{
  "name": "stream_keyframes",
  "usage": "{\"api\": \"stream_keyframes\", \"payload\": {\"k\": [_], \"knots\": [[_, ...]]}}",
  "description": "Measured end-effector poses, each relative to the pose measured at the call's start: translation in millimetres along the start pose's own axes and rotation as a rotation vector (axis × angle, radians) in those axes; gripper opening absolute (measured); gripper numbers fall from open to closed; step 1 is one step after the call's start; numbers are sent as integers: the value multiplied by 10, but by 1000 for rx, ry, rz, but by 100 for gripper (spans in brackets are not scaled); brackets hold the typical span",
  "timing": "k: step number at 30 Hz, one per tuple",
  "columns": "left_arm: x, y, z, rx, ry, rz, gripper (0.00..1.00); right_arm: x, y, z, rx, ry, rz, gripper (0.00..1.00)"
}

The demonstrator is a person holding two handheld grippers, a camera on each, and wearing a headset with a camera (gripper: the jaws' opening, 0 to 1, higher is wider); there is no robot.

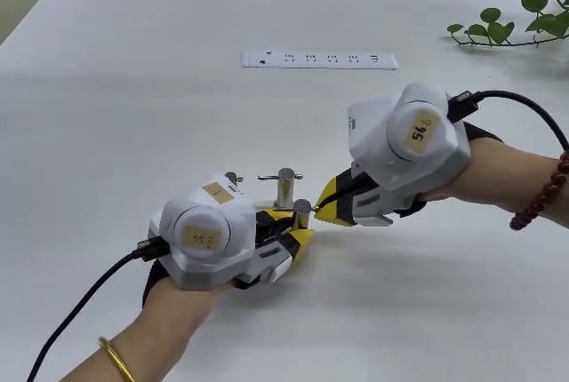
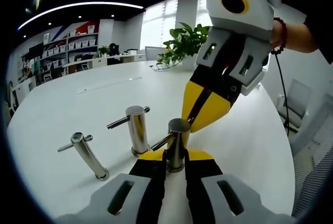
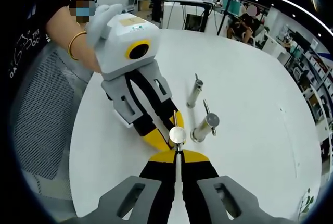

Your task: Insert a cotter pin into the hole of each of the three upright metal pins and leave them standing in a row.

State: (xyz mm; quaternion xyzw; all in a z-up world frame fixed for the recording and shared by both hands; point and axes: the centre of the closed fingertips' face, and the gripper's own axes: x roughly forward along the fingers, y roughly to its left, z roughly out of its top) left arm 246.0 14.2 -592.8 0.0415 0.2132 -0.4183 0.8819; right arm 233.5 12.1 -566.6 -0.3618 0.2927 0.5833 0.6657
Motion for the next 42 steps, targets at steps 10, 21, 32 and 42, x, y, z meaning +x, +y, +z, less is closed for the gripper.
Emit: {"api": "stream_keyframes", "payload": {"k": [10, 21, 32, 42], "knots": [[10, 5, -10, 3, 5, 3, 11, 11, -7, 5, 14, -4, 0, 0], [-24, 57, -118, 10, 53, 31, 19, 19, -18, -1, 67, -16, -10, 3], [-108, 39, -79, 8, 39, 20, 32, 59, 6, 104, 159, -77, 3, 15], [-177, 30, -97, -17, 36, 16, 39, 137, 26, 139, 194, -94, 0, 13]]}}
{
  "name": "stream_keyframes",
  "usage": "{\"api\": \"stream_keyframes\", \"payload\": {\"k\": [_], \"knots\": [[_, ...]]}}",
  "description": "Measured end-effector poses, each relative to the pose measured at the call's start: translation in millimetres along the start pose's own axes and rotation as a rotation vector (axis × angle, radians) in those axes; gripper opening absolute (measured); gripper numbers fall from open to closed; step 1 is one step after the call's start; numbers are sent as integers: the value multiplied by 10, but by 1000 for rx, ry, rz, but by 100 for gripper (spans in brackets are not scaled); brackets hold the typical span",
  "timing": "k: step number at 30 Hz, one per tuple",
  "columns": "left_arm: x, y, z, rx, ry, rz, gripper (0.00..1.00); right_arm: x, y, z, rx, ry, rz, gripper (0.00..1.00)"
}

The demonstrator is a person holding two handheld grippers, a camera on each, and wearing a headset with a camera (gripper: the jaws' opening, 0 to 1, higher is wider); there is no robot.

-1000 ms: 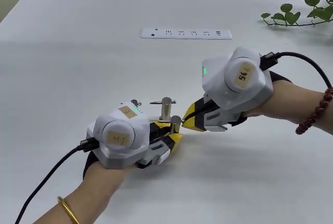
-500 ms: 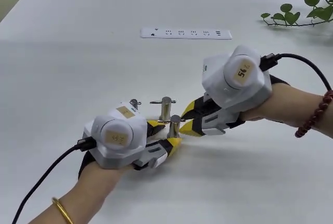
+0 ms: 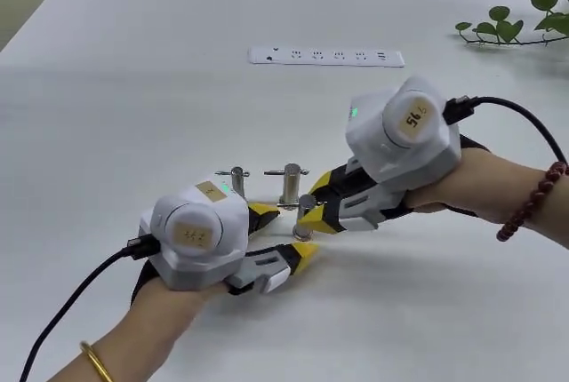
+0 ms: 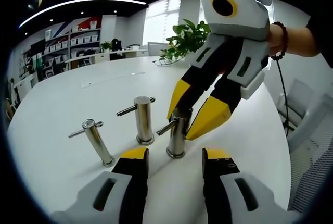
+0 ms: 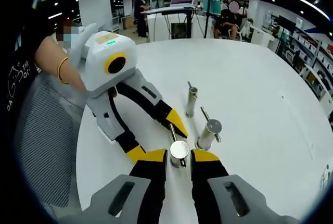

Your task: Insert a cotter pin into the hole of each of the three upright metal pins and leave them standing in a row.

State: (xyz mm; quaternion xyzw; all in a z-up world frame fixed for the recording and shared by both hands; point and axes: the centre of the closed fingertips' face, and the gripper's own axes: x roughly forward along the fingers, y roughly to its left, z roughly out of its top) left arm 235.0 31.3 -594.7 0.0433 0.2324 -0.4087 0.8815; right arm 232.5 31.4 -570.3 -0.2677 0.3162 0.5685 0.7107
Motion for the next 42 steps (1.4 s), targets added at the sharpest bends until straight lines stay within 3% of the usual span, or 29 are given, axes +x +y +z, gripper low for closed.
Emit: {"api": "stream_keyframes", "payload": {"k": [21, 35, 42], "knots": [[-92, -12, 72, -18, -26, 4, 50, 39, 5, 31, 20, -39, 14, 8], [-256, -22, 166, -22, -52, 24, 69, 1, -56, 18, 50, -50, 14, 8], [-385, 3, 217, -37, -67, 38, 74, -54, -98, 6, 47, -44, 3, 8]]}}
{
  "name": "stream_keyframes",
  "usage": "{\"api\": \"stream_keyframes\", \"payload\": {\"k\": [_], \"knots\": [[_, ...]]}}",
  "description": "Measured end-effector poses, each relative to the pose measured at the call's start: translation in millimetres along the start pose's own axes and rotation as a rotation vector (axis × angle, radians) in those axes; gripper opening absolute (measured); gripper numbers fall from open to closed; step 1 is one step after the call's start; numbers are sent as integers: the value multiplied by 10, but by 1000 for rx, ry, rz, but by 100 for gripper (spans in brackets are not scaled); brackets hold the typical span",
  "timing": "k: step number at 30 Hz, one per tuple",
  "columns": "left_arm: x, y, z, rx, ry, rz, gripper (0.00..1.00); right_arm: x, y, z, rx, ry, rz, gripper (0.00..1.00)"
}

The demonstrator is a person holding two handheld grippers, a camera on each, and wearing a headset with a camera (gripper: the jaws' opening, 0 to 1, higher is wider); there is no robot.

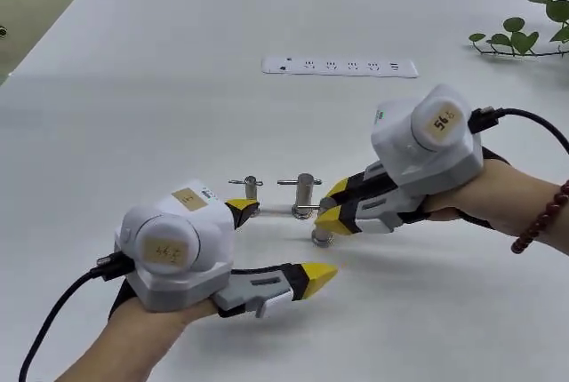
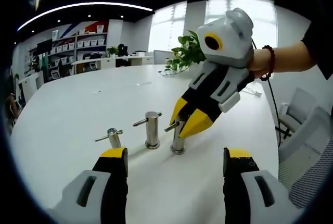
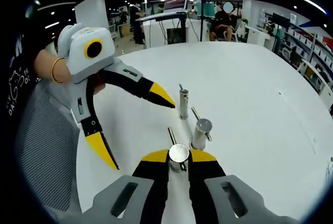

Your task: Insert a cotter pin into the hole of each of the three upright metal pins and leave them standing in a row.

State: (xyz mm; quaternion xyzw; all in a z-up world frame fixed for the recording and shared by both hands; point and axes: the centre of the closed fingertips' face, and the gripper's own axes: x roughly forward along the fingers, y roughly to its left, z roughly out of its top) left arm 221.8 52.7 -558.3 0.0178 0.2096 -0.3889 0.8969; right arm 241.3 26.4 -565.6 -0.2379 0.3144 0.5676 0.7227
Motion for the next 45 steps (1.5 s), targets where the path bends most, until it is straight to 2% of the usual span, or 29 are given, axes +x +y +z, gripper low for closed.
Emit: {"api": "stream_keyframes", "payload": {"k": [5, 12, 15, 23, 34, 39, 45], "knots": [[-93, 39, 20, -2, -6, 20, 78, -31, -53, -40, -8, 12, -2, 8], [-218, 150, 41, -11, -14, 60, 86, -93, -108, -80, -11, 22, -18, 8], [-270, 174, 60, -1, -22, 65, 87, -116, -136, -94, -14, 26, -21, 8], [-374, 238, 88, 25, -30, 86, 99, -163, -214, -120, -18, 30, -38, 8], [-435, 278, 84, 59, -12, 98, 99, -186, -335, -166, -13, 43, -59, 8], [-434, 261, 73, 90, -2, 93, 99, -204, -395, -191, -6, 45, -67, 8], [-416, 250, 51, 101, 7, 88, 99, -202, -440, -228, 0, 51, -70, 8]]}}
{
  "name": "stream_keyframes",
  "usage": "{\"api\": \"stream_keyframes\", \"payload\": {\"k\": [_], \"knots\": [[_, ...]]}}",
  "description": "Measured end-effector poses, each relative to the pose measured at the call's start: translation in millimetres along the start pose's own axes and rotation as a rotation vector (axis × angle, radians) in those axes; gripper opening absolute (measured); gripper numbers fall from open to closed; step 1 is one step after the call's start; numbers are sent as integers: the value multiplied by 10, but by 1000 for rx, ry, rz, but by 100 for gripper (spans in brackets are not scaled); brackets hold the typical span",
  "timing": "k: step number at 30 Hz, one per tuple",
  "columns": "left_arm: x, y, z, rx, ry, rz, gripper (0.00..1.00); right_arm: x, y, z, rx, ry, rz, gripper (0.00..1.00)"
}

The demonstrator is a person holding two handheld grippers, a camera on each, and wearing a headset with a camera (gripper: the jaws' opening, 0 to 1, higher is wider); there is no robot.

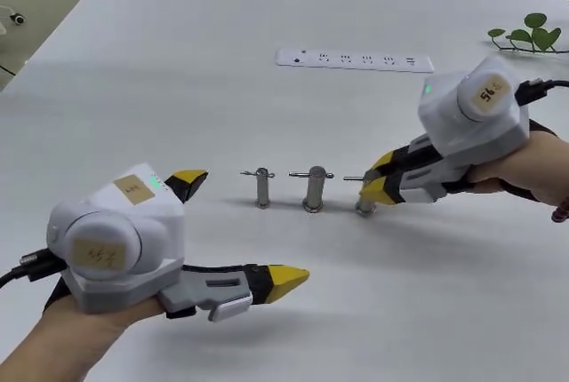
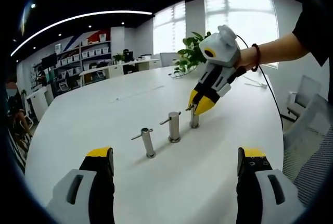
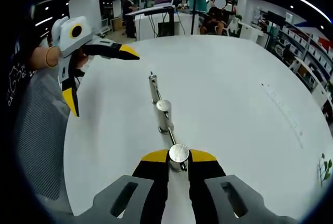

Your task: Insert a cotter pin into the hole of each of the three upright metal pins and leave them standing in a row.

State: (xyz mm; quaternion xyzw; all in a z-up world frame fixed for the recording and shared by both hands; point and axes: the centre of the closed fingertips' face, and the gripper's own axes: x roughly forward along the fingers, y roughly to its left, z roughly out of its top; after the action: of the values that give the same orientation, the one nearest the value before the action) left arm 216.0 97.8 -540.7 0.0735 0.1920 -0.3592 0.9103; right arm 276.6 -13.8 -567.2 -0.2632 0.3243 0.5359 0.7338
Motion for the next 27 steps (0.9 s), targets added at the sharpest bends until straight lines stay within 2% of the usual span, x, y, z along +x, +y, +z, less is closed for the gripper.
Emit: {"api": "stream_keyframes", "payload": {"k": [27], "knots": [[19, 22, -74, -14, 17, 4, 99, 25, -40, -29, -2, -16, 41, 11]]}}
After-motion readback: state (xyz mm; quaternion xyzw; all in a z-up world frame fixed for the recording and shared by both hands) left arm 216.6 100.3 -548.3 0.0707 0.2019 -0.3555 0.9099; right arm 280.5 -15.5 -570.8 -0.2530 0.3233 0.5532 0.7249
